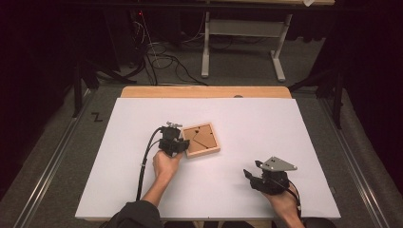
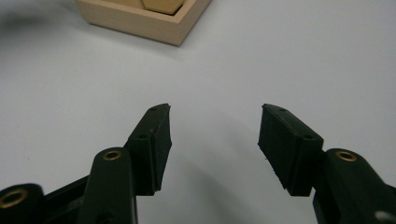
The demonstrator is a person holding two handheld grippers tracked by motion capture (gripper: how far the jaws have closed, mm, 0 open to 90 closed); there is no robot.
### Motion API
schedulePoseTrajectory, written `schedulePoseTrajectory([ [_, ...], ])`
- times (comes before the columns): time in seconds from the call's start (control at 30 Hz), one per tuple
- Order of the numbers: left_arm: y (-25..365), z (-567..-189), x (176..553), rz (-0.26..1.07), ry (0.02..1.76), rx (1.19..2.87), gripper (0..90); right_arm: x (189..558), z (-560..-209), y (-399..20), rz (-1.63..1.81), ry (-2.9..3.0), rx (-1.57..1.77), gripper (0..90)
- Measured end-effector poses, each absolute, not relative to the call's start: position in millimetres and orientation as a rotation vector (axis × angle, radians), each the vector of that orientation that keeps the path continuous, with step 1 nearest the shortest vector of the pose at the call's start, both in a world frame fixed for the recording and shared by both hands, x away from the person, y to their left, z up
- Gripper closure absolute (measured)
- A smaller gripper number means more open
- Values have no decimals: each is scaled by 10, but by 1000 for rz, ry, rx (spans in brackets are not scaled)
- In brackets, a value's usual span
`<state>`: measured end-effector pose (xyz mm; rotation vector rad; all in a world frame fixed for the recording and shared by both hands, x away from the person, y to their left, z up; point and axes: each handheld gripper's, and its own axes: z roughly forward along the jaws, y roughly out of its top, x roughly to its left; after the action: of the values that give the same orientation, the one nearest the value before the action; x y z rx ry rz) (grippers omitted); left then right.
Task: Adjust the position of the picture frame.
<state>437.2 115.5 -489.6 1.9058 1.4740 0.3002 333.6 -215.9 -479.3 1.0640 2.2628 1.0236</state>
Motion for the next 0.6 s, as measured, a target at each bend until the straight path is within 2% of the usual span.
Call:
schedulePoseTrajectory([
  [0.43, 1073, -4884, 4300, 298, 1433, 1939, 728, 3338, -4796, -2156, 1036, 2262, 1077, 451],
  [0.6, 1046, -4878, 4279, 299, 1414, 1959, 728, 3336, -4789, -2157, 1059, 2272, 1072, 531],
])
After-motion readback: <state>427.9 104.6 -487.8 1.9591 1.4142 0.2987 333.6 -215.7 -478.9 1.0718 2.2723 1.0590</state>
